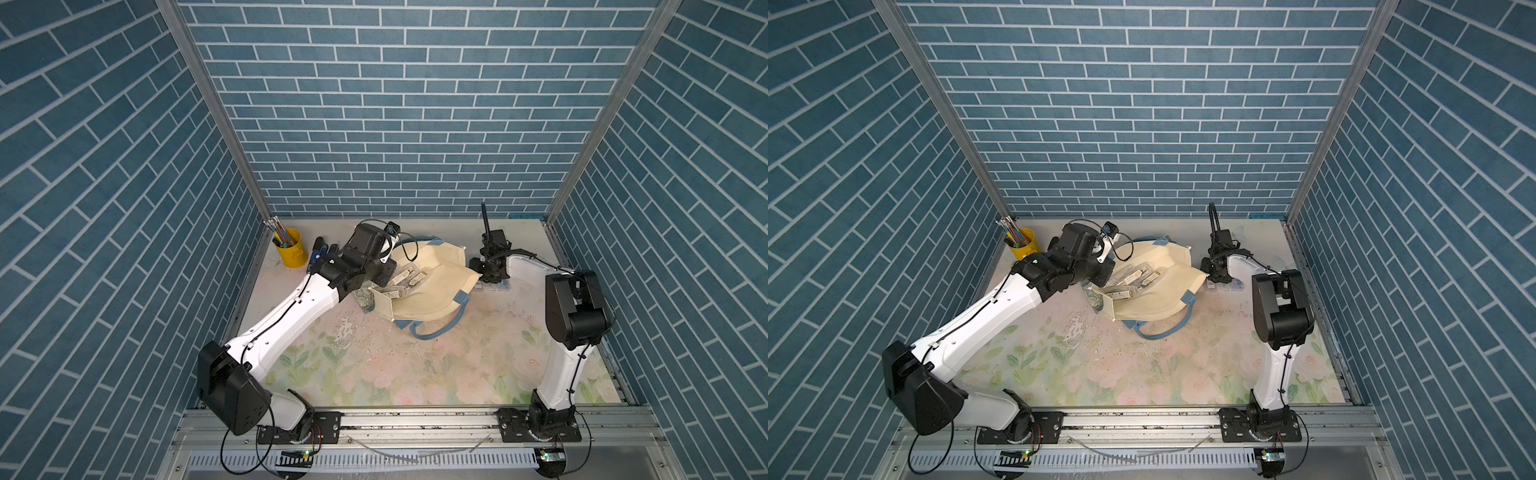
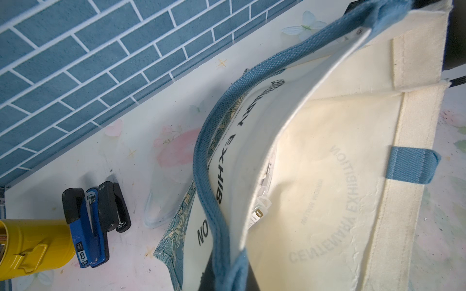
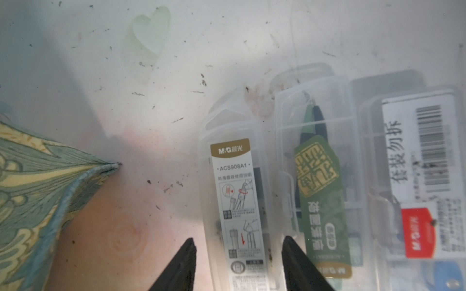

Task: Take out the compass set from the canvas bag
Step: Place the compass set at the center of the board, then pick up the compass set from the canvas bag.

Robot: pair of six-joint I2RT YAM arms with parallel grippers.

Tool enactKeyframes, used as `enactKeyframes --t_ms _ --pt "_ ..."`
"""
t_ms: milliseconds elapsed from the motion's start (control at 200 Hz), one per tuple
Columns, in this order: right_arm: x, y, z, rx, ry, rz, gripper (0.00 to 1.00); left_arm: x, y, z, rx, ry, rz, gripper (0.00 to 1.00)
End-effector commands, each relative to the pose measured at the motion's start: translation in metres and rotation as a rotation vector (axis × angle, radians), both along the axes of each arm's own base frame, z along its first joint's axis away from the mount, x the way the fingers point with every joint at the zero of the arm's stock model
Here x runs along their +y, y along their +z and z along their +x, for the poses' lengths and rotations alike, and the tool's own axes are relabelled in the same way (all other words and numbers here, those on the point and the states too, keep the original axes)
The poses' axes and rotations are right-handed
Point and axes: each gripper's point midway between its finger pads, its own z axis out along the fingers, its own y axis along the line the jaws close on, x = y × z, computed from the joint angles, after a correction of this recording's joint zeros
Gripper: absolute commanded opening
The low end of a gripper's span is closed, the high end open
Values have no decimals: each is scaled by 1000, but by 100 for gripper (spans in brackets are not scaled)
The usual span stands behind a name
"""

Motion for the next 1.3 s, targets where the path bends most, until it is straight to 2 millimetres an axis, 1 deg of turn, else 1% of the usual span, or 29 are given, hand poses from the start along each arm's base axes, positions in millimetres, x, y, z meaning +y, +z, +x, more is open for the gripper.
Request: enactKeyframes --t_ms 0,100,225,310,450,510,550,610,650,700,765,845,910,995,1045,1115,1180,1215,1295 --pt "1 13 8 -17 -12 -8 56 -3 23 3 -66 -4 -60 0" --pt "0 26 7 -36 -4 -17 54 -3 24 3 -67 -7 -62 0" --pt "-15 54 -2 -72 -13 -38 53 -3 24 2 -68 -13 -62 0" --pt "-25 78 -18 -106 -13 -48 52 -4 24 1 -66 -17 -66 0" --pt "-26 123 -57 -178 37 -16 49 -6 26 0 -63 -29 -73 0" --pt "-16 143 -75 -219 78 14 48 -7 25 0 -61 -34 -77 0" --pt "-4 158 -86 -258 116 31 47 -8 25 0 -61 -37 -79 0" --pt "20 176 -102 -314 186 52 47 -10 26 1 -58 -40 -84 0" --pt "38 185 -111 -340 225 70 47 -11 27 0 -61 -44 -88 0" --pt "69 196 -121 -376 293 129 46 -12 26 0 -58 -47 -92 0" --pt "106 201 -132 -413 373 164 46 -13 26 0 -56 -51 -97 0" --pt "150 198 -140 -441 454 207 43 -14 26 -1 -56 -54 -99 0" --pt "179 181 -143 -437 488 218 42 -15 26 -2 -55 -60 -102 0" --pt "208 158 -147 -407 518 235 40 -16 28 -3 -58 -61 -111 0" --pt "220 143 -152 -394 535 246 40 -18 29 -5 -59 -68 -121 0" --pt "230 120 -159 -365 553 242 40 -21 28 -7 -57 -76 -130 0" --pt "233 92 -170 -332 571 211 40 -24 29 -9 -59 -82 -139 0" --pt "230 74 -176 -310 578 176 40 -25 28 -10 -56 -88 -137 0" --pt "213 40 -184 -284 550 117 39 -26 29 -12 -60 -93 -139 0"
